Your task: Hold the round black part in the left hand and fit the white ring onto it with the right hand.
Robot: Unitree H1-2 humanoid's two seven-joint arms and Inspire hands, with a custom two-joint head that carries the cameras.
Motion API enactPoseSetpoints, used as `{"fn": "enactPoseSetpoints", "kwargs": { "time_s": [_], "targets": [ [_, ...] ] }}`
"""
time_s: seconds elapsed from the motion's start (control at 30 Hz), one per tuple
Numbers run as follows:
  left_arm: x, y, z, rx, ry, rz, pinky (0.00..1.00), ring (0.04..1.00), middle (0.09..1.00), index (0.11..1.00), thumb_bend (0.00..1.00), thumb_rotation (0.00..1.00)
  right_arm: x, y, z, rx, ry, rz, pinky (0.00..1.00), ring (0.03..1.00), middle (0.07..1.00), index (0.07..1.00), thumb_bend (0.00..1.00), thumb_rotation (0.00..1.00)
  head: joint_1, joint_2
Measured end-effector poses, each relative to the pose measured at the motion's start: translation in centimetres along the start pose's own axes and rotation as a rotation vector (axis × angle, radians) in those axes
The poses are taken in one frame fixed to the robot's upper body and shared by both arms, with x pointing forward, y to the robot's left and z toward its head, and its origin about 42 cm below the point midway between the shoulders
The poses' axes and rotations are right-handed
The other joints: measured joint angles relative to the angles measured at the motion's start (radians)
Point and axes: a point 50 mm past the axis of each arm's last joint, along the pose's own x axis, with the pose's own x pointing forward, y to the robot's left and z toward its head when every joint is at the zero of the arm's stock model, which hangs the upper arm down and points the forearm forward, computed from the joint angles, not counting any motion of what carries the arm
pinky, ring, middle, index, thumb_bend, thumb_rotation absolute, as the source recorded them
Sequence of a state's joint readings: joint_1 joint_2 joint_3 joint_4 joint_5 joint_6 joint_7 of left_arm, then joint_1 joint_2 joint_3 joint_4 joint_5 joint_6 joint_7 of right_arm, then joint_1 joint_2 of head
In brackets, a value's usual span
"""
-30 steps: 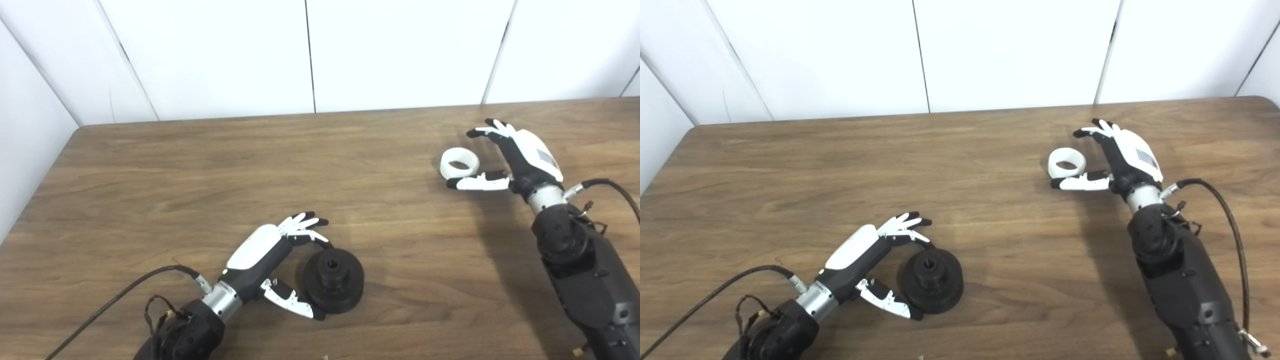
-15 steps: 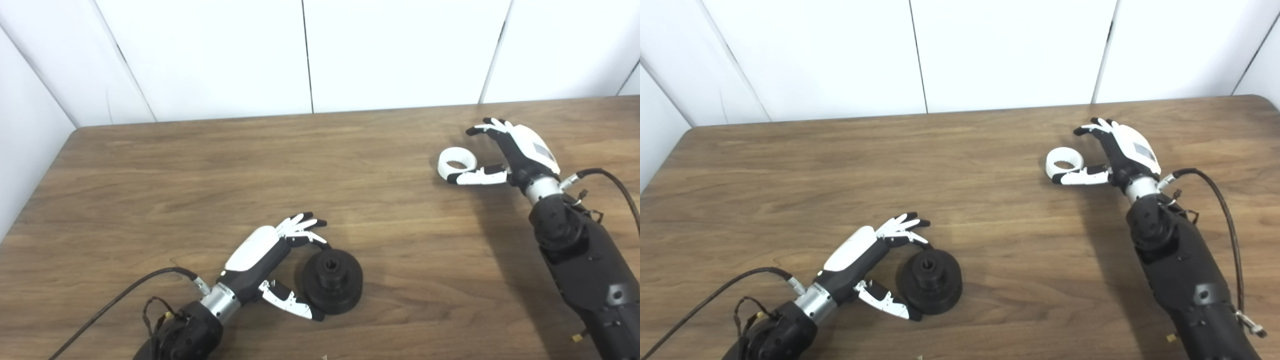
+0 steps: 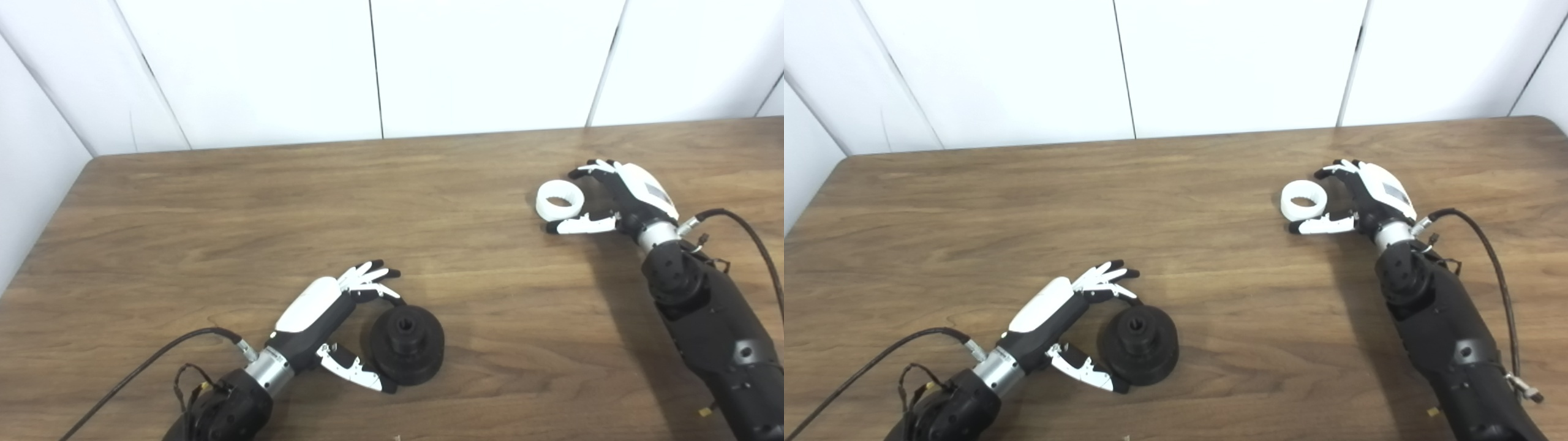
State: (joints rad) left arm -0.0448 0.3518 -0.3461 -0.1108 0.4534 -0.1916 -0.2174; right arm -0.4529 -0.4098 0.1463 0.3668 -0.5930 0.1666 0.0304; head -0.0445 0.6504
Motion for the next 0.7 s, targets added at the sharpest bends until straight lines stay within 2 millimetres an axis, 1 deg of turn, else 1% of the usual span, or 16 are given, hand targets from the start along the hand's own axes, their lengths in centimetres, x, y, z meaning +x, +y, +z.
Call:
{"fn": "enactPoseSetpoints", "kwargs": {
  "time_s": [0.13, 0.5, 0.7],
  "targets": [
    [0.01, 0.0, 0.0, -0.001, 0.001, 0.0, 1.0, 0.996, 0.925, 0.632, 0.95, 0.19, 0.51, -0.01, -0.09, -0.003, -0.006, -0.008, 0.97, 1.0, 0.924, 0.77, 0.94, 0.42, 0.0, 0.002],
    [-0.01, -0.01, -0.01, -0.001, 0.002, 0.0, 1.0, 0.994, 0.924, 0.63, 0.95, 0.19, 0.66, 0.23, -0.36, 0.016, -0.028, -0.021, 0.97, 1.0, 0.901, 0.667, 0.91, 0.37, 0.0, 0.005],
    [-0.01, -0.01, 0.0, -0.001, 0.001, 0.0, 1.0, 0.997, 0.926, 0.63, 0.95, 0.19, 0.66, 0.25, -0.3, 0.035, -0.033, -0.037, 0.98, 1.0, 0.898, 0.639, 0.88, 0.35, 0.0, 0.006]
  ]
}}
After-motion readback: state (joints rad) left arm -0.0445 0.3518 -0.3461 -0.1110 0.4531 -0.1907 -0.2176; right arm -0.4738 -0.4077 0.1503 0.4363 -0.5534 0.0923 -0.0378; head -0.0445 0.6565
